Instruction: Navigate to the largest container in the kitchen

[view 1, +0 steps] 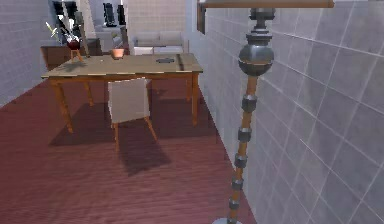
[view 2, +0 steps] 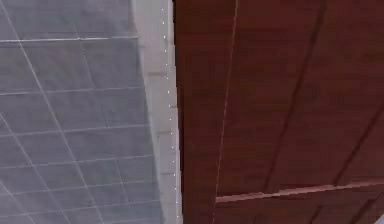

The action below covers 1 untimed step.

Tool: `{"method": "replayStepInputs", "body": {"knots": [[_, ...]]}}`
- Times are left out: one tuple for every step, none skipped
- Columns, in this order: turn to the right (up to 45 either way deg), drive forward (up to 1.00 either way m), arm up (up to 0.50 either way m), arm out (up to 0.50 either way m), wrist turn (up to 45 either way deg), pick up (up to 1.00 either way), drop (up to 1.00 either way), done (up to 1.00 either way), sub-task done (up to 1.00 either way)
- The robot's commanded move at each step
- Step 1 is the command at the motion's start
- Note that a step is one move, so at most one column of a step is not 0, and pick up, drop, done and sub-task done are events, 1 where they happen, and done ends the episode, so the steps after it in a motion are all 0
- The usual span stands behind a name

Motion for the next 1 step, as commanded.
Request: {"method": "replayStepInputs", "body": {"knots": [[0.0,0.3,0.0,0.0,0.0,0.0,0.0,0.0,0.0]]}}
